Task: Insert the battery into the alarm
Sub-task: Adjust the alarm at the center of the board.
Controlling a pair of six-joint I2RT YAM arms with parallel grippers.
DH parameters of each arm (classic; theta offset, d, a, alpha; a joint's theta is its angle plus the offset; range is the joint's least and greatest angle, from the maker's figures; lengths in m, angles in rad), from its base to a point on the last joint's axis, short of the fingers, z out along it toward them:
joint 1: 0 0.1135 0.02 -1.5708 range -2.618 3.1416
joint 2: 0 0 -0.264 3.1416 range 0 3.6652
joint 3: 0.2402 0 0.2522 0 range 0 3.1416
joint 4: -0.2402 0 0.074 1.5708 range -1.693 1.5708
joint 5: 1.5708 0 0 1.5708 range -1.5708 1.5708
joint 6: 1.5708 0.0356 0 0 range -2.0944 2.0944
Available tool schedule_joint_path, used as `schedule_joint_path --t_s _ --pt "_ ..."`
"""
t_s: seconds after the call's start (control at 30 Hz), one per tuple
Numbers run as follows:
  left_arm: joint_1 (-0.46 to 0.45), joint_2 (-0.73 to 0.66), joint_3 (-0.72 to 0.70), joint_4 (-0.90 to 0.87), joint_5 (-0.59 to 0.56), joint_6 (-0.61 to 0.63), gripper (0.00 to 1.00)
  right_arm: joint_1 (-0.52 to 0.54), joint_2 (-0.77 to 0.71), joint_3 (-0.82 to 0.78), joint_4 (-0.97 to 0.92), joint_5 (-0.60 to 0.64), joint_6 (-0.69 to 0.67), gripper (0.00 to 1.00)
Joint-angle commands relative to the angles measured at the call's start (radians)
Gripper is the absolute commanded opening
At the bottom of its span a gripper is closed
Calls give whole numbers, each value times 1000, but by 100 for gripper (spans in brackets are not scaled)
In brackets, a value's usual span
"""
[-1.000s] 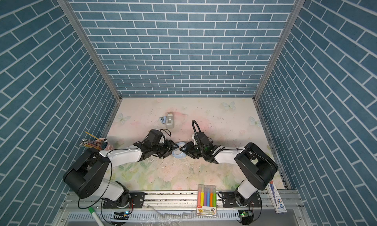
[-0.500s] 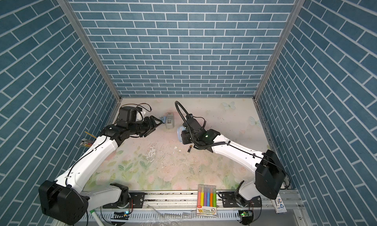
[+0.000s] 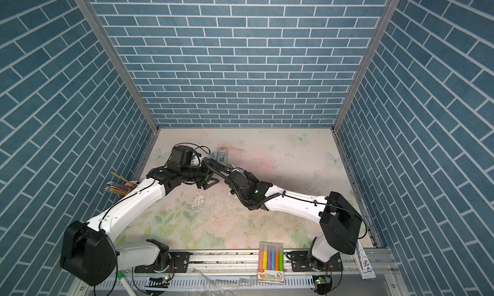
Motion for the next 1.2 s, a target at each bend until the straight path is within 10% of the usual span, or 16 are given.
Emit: schedule_joint_path --t_s 0.0,0.67,1.17 --pt "-10 35 -38 127 15 -115 76 48 11 9 85 45 -68 0" --pt "-28 113 -137 224 28 -222 60 134 72 66 103 61 -96 0" --pt "-27 113 -146 229 39 -216 23 170 107 74 121 161 -189 0"
